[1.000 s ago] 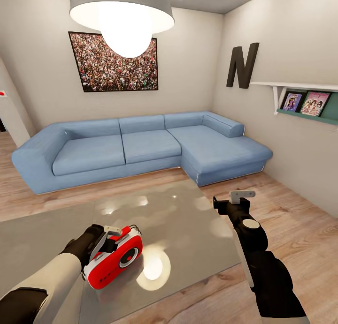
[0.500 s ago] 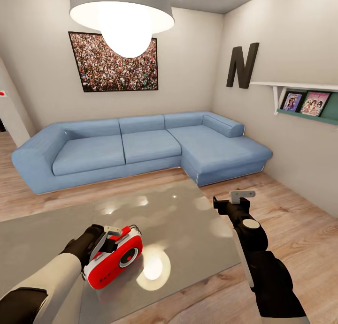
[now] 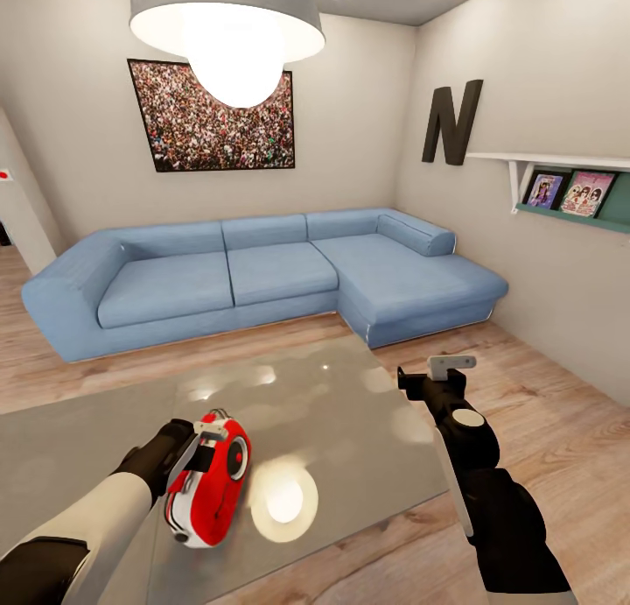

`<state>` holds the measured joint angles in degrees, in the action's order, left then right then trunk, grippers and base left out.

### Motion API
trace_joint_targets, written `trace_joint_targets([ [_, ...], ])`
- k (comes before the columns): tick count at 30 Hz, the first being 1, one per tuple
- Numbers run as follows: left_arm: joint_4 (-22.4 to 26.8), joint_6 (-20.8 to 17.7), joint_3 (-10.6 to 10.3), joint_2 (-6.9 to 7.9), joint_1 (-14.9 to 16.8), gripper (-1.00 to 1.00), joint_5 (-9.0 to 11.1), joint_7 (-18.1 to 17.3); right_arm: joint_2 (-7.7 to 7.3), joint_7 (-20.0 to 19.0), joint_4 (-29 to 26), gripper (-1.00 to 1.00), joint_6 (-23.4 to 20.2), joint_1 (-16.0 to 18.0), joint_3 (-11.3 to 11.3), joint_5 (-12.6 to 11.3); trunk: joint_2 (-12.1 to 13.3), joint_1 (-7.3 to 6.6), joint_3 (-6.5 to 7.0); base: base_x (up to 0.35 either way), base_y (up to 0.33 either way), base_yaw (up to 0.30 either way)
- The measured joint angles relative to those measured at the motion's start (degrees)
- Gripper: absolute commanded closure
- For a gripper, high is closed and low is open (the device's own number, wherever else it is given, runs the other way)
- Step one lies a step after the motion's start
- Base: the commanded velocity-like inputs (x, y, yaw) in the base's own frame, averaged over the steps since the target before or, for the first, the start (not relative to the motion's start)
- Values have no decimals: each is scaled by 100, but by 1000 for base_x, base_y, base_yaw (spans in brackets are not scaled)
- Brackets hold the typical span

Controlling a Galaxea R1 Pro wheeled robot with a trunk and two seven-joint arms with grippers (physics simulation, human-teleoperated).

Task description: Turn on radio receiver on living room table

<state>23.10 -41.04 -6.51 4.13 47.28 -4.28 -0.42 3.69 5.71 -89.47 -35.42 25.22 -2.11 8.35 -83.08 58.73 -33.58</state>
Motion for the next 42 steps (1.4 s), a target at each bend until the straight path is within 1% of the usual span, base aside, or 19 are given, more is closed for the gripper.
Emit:
trace_joint_targets([
  [12,0,4,0,0,0,100,5,-1,0,0,0,-100,0,0,0,0,0,0,0,0,0,0],
  [13,151,-8,-38,8,-1,100,-264,-506,0,3,0,-100,0,0,0,0,0,0,-1,0,0,0],
  [14,341,-20,-4,-2,1,100,176,-689,-2,2,0,-100,0,0,0,0,0,0,1,0,0,0],
  [15,365,-26,4,0,2,100,267,-760,-6,1,0,-100,3,0,5,2,0,0,1,0,0,0],
  [17,348,1,-27,12,0,100,-217,-658,-10,0,0,-100,8,0,7,4,0,0,0,0,0,0],
  [18,349,-5,-22,12,0,100,-107,-675,-12,0,0,-100,10,0,7,5,0,0,0,0,0,0],
  [19,352,-14,-15,15,-1,100,63,-683,-14,0,3,-100,30,0,9,6,0,0,0,0,0,0],
  [20,351,-12,-16,16,-1,100,37,-679,-12,0,2,-100,32,0,9,7,0,0,0,0,0,0],
  [21,350,-7,-20,18,-1,100,-58,-677,-11,0,2,-100,33,0,9,7,0,0,0,0,0,0],
  [22,348,-6,-21,18,-1,100,-69,-677,-14,0,1,-100,34,0,9,8,0,0,0,0,0,0],
  [24,351,-10,-11,17,-1,100,0,-679,-14,0,1,-100,35,0,9,8,0,0,0,0,0,0],
  [26,351,-8,-12,18,-1,100,-39,-678,-16,0,0,-100,35,0,9,8,0,0,0,0,0,0],
  [36,391,-13,-3,8,0,100,-29,-678,-15,4,1,-100,35,0,9,7,0,0,0,0,0,0],
  [38,508,-19,1,-5,0,100,-7,-678,-14,4,0,-100,35,0,9,8,0,0,0,0,0,0],
  [39,670,-39,-13,-26,-3,100,-15,-678,-10,7,0,-100,33,0,9,6,1,0,-1,0,0,0],
  [40,971,-147,-11,-70,2,100,-18,-677,-9,8,0,-100,30,0,9,8,0,0,1,0,0,0],
  [41,1123,-289,-12,-102,4,100,66,-682,-9,8,0,-100,30,0,9,9,0,0,1,0,0,0],
  [42,1188,-368,-18,-113,-3,100,82,-680,-9,8,0,-100,29,0,9,8,0,0,0,0,0,0],
])
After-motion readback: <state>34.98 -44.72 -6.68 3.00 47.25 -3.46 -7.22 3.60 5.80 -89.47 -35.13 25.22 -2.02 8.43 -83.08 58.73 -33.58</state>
